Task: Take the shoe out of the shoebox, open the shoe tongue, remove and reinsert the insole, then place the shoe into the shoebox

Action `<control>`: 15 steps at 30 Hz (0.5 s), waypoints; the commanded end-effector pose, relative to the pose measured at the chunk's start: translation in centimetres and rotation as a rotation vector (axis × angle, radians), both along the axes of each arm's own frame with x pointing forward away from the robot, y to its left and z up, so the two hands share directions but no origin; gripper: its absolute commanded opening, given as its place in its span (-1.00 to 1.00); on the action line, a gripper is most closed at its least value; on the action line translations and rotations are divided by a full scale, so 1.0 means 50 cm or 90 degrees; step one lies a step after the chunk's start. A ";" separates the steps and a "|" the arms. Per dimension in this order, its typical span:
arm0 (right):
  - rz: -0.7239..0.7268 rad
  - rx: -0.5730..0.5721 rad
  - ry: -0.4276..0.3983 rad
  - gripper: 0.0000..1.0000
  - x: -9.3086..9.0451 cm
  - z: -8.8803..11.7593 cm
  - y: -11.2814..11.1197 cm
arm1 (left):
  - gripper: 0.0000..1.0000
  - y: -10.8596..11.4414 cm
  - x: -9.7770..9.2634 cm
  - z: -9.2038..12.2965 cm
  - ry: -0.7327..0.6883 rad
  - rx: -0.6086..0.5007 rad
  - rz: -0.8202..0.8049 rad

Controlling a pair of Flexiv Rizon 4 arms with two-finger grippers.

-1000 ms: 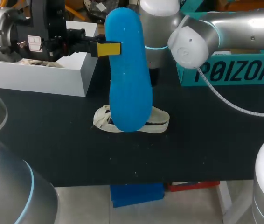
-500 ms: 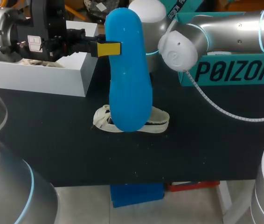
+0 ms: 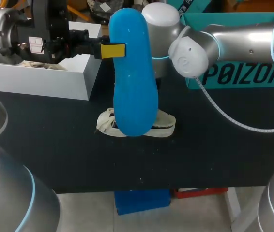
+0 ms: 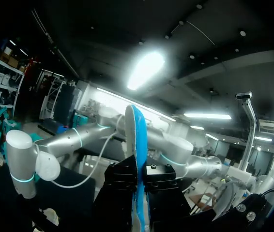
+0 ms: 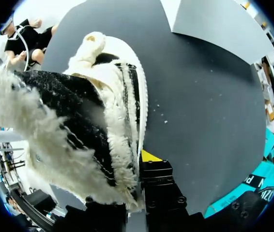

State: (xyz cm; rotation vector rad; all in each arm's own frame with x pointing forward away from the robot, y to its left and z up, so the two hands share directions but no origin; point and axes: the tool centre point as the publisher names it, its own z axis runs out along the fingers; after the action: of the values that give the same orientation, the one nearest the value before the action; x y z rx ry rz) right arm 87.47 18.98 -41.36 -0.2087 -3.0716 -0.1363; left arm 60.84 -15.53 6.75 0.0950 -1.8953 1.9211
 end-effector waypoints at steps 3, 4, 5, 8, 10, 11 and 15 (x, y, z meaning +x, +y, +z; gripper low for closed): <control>0.000 -0.002 0.001 -1.00 0.001 -0.001 0.003 | -1.00 0.000 -0.001 0.000 0.000 0.002 0.001; 0.000 -0.002 0.001 -1.00 0.001 -0.001 0.003 | -1.00 0.000 -0.001 0.000 0.000 0.002 0.001; 0.000 -0.002 0.001 -1.00 0.001 -0.001 0.003 | -1.00 0.000 -0.001 0.000 0.000 0.002 0.001; 0.000 -0.002 0.001 -1.00 0.001 -0.001 0.003 | -1.00 0.000 -0.001 0.000 0.000 0.002 0.001; 0.000 -0.002 0.001 -1.00 0.001 -0.001 0.003 | -1.00 0.000 -0.001 0.000 0.000 0.002 0.001; 0.000 -0.002 0.001 -1.00 0.001 -0.001 0.003 | -1.00 0.000 -0.001 0.000 0.000 0.002 0.001; -0.054 -0.006 -0.021 -1.00 0.014 0.033 -0.003 | -1.00 0.000 -0.001 0.000 0.000 0.002 0.001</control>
State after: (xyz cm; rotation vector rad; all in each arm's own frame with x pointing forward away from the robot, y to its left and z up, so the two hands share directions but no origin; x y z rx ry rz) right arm 87.90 19.08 -41.16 -0.2506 -3.0761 -0.1387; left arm 60.84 -15.53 6.75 0.0950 -1.8953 1.9210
